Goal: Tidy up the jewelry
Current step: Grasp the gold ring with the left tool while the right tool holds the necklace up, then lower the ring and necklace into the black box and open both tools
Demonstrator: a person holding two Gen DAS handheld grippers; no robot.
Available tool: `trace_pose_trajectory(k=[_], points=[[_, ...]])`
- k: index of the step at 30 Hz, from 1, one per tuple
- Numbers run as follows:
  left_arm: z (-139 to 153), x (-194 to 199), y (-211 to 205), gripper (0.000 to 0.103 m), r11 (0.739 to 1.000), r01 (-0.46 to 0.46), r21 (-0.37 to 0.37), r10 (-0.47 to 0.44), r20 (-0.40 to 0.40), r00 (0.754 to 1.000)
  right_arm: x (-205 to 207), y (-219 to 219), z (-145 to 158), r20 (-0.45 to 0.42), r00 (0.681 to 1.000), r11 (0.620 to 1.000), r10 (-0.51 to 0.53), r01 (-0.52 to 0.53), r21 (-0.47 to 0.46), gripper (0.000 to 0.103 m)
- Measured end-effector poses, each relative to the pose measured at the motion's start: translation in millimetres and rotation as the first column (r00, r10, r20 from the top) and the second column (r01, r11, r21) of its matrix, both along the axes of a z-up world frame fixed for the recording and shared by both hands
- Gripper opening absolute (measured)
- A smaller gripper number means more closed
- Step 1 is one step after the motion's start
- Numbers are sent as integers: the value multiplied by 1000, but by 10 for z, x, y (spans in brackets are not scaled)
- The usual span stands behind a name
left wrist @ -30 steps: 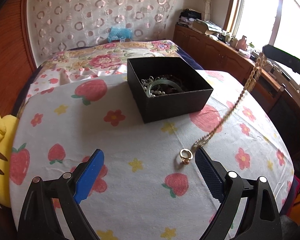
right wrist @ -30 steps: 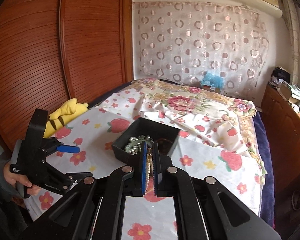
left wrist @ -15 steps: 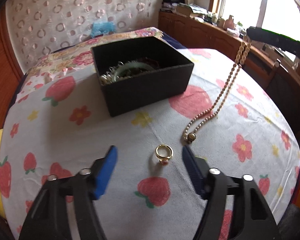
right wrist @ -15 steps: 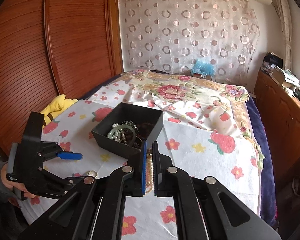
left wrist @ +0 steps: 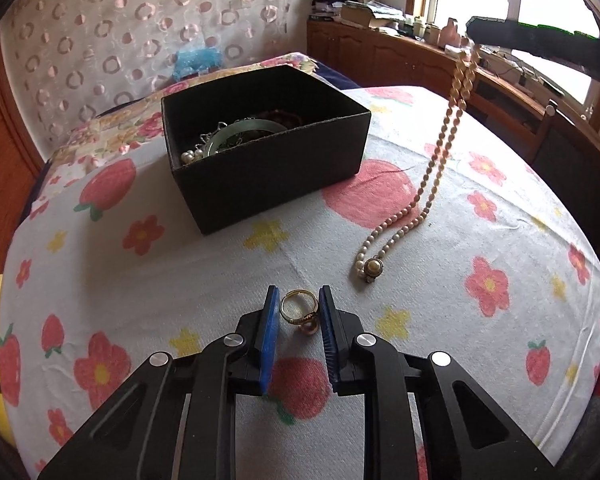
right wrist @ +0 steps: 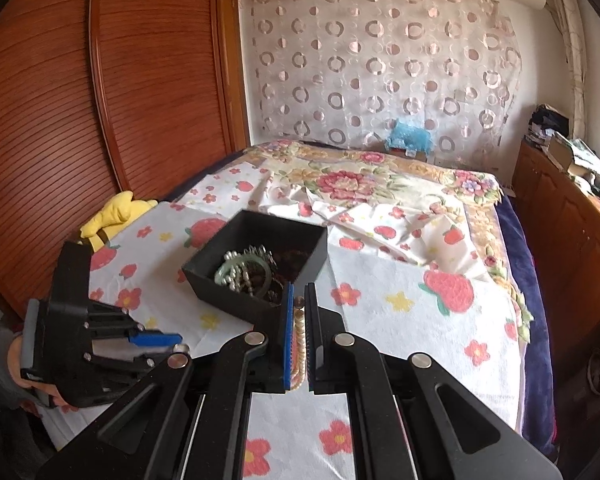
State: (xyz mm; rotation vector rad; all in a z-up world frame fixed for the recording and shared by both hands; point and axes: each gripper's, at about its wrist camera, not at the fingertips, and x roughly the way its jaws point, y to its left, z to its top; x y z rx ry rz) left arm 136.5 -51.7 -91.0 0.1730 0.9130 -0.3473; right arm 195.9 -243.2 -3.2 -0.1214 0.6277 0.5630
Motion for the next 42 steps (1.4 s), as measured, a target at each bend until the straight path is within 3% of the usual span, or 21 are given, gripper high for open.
trace_pose_trajectory(k=[22,35,42], points=[[744,227,168,19,997,-42,-68,52,158,986,103,366,734,140,986,995,93,-96,14,6],[836,566,255,19,994,-72,-80,86,186,979,257,376,1204,246,966,996,81,-88,20,6],[851,690,281,19,993,-84,-87,99,188,977,371,425,1266,248,964,995,93,-101,21,6]])
